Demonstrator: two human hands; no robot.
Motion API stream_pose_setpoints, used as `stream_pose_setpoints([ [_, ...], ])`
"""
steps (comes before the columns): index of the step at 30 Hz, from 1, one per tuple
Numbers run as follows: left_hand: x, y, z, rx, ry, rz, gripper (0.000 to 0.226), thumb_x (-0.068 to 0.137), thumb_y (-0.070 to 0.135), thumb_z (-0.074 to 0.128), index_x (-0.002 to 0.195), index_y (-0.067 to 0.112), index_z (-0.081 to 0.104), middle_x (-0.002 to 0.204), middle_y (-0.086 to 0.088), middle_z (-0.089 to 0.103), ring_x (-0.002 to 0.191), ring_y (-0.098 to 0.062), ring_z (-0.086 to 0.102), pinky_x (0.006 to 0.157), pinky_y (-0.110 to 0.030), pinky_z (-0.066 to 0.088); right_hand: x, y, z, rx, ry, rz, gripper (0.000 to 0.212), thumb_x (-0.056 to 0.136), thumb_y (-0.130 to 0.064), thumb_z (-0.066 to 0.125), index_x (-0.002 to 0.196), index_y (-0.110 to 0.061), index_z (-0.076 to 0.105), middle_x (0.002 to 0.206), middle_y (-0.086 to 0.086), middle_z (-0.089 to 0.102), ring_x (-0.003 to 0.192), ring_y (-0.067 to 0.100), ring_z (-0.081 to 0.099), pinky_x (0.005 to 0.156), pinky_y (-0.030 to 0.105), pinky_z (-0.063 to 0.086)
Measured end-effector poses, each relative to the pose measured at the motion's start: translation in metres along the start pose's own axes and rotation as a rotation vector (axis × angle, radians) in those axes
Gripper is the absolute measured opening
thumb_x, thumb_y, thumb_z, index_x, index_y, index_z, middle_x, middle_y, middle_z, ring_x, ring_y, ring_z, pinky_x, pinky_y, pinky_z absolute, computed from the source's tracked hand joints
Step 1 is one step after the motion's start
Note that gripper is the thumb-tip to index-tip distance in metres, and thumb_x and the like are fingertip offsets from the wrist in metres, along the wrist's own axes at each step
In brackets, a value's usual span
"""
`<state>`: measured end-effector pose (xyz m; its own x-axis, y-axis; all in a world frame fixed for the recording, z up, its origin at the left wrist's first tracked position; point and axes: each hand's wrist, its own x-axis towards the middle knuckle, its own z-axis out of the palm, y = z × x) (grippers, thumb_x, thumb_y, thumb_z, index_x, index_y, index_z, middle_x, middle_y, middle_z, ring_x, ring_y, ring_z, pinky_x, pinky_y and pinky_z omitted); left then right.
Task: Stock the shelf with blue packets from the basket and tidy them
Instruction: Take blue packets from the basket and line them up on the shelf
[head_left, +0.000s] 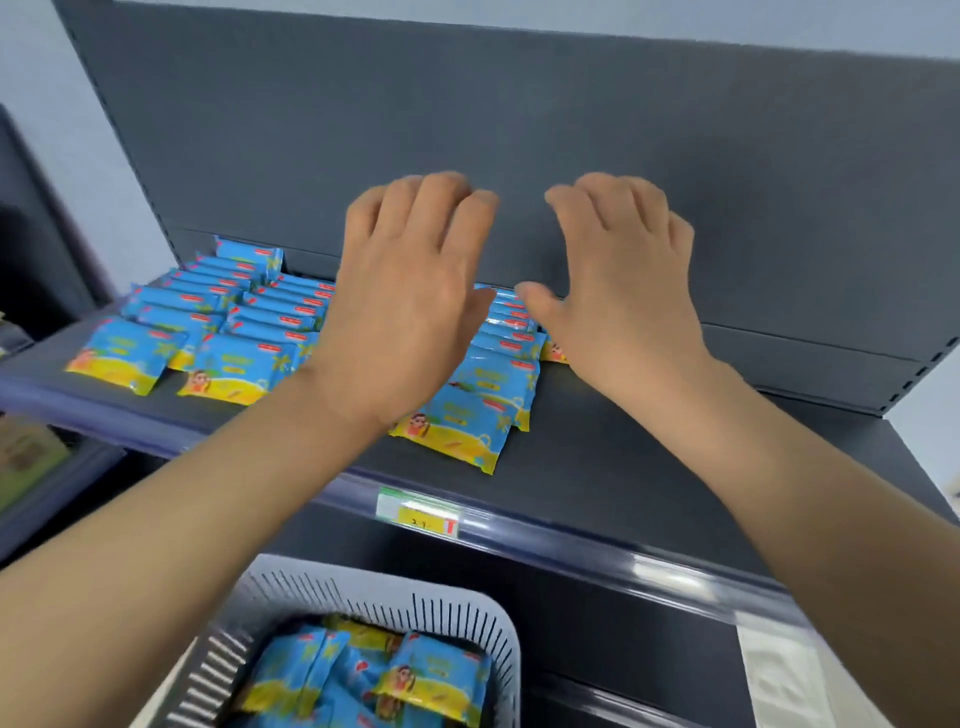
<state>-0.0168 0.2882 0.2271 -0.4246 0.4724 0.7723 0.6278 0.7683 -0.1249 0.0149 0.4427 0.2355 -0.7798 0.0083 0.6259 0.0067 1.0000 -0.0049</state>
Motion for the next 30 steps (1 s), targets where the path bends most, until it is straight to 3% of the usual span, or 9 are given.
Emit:
stream_pose_setpoints([
  [6,-0.057,-0.024,-0.048,-0.037,-0.067,-0.010,0.052,0.074,0.025,0.063,0.120,0.003,0.051,0.118,-0.017,0.053,0.106,-0.036,0.049,0.089,-0.038,0.026,-0.038,-0.066,-0.023,0.038,-0.025,-0.020,0.057,0.080,-0.032,0.061,0.130,-0.014,0.042,0.138,0.007,0.038,0.131,0.030,0.029,0.099,0.039,0.021],
  [14,-0.174,-0.043,-0.031,-0.184,-0.280,-0.006,0.045,0.072,0.019,0.068,0.112,0.001,0.057,0.111,-0.019,0.057,0.098,-0.038,0.054,0.081,-0.039,0.029,-0.126,-0.125,0.037,0.107,-0.260,-0.011,0.046,0.081,-0.029,0.060,0.122,-0.011,0.050,0.127,0.007,0.048,0.122,0.030,0.038,0.094,0.038,0.025],
  [23,-0.328,-0.073,0.049,-0.387,-1.123,-0.046,0.039,0.085,0.023,0.061,0.122,0.012,0.055,0.124,-0.009,0.054,0.113,-0.028,0.051,0.096,-0.036,0.037,-0.238,-0.145,0.166,0.181,-0.914,0.141,0.040,0.090,-0.029,0.053,0.125,-0.010,0.050,0.125,0.014,0.054,0.115,0.034,0.048,0.094,0.041,0.041],
  [28,-0.379,-0.089,0.076,-0.329,-1.236,-0.170,0.041,0.086,0.025,0.061,0.124,0.013,0.052,0.130,-0.009,0.049,0.113,-0.030,0.053,0.094,-0.035,0.039,-0.273,-0.130,0.214,0.206,-1.213,0.311,0.054,0.090,-0.044,0.053,0.126,-0.005,0.047,0.126,0.017,0.054,0.110,0.031,0.052,0.088,0.037,0.046],
  [30,-0.389,-0.093,0.084,-0.299,-1.280,-0.197,0.041,0.088,0.026,0.058,0.126,0.014,0.050,0.129,-0.010,0.049,0.114,-0.030,0.051,0.094,-0.036,0.041,-0.284,-0.126,0.226,0.241,-1.334,0.388,0.065,0.092,-0.047,0.048,0.138,-0.002,0.036,0.141,0.017,0.042,0.123,0.031,0.045,0.099,0.036,0.040],
])
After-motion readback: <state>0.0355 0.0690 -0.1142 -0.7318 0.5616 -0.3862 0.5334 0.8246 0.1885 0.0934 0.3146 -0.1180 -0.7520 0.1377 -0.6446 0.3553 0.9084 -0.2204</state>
